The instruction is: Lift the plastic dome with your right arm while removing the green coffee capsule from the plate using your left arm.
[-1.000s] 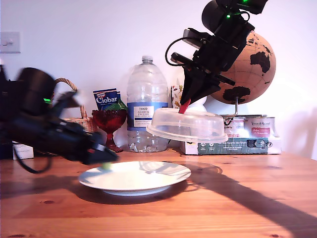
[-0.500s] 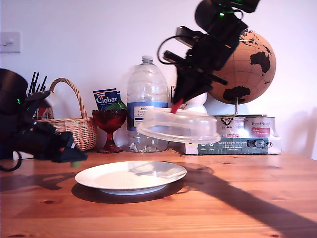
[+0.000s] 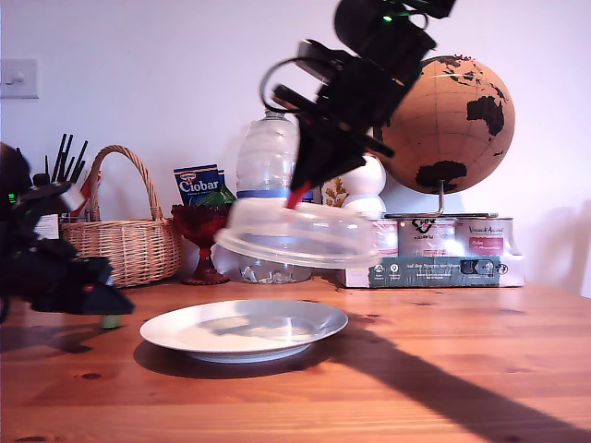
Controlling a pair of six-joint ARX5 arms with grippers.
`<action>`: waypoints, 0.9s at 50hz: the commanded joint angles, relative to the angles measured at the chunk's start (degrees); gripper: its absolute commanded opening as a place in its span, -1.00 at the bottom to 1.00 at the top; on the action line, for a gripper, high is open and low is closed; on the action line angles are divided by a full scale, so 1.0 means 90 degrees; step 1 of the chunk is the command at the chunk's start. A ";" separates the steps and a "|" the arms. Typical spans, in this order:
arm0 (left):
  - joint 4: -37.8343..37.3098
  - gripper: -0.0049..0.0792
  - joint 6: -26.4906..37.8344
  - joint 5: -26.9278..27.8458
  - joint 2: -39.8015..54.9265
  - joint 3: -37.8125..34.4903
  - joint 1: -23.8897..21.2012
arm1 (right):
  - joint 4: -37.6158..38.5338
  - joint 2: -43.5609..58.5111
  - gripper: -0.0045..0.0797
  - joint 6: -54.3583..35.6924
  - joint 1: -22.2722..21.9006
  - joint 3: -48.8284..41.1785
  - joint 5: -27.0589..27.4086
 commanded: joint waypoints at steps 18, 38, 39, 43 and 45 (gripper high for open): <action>-0.0148 -0.38 0.0024 -0.0024 -0.0068 0.0000 0.0041 | -0.0289 -0.0049 -0.92 0.0024 0.0590 0.0034 -0.0027; -0.0165 -0.38 0.0022 -0.0022 -0.0068 0.0000 0.0041 | -0.0267 0.0391 -0.92 0.0019 0.0746 0.0034 0.0007; -0.0165 -0.38 0.0022 -0.0022 -0.0068 0.0000 0.0041 | -0.0262 0.0427 -0.92 0.0019 0.0746 0.0034 0.0007; -0.0175 -0.38 0.0022 -0.0022 -0.0068 0.0000 0.0041 | -0.0248 0.0512 -0.92 0.0017 0.0746 0.0034 0.0005; -0.0177 -0.38 0.0022 -0.0019 -0.0068 0.0000 0.0041 | -0.0226 0.0593 -0.92 0.0019 0.0746 0.0034 0.0002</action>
